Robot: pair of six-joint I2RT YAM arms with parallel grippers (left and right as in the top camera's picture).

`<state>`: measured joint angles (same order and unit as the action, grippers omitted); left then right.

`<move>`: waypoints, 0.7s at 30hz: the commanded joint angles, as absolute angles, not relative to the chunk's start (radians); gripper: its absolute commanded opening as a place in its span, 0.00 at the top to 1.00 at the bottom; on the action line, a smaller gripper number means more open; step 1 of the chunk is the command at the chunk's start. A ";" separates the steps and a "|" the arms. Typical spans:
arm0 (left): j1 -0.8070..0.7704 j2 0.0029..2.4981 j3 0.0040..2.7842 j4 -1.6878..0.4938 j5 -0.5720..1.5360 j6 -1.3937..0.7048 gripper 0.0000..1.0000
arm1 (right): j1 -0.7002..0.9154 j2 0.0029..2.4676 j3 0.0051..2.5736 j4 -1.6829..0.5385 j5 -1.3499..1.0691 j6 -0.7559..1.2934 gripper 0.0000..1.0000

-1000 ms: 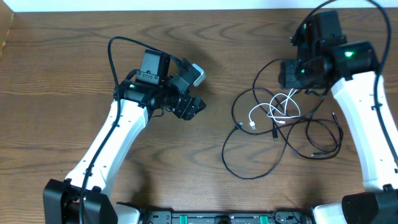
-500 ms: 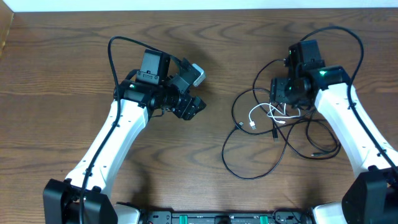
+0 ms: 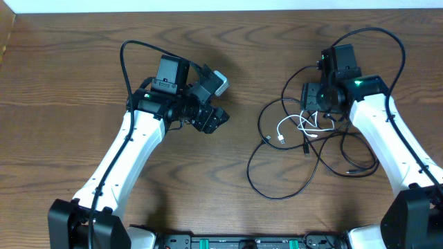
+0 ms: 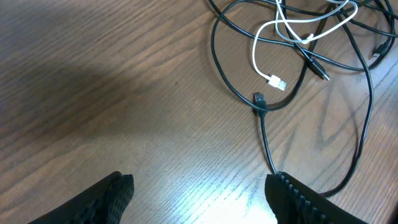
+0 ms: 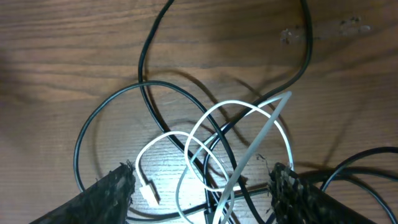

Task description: Untangle cables

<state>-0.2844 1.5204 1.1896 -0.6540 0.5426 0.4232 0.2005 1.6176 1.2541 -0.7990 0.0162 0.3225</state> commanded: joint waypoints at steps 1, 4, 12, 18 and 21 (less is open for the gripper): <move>-0.287 1.521 1.184 -0.654 0.533 0.430 0.27 | 0.195 1.610 1.221 -0.778 0.032 0.344 0.31; -0.287 1.521 1.184 -0.654 0.533 0.430 0.27 | 0.195 1.610 1.197 -0.755 0.032 0.344 0.28; -0.287 1.521 1.184 -0.654 0.533 0.430 0.27 | 0.195 1.610 1.171 -0.731 0.032 0.344 0.77; -0.287 1.521 1.184 -0.654 0.533 0.430 0.27 | 0.195 1.610 1.169 -0.718 0.032 0.344 0.99; -0.287 1.521 1.184 -0.654 0.533 0.430 0.27 | 0.195 1.610 1.170 -0.715 0.032 0.344 0.99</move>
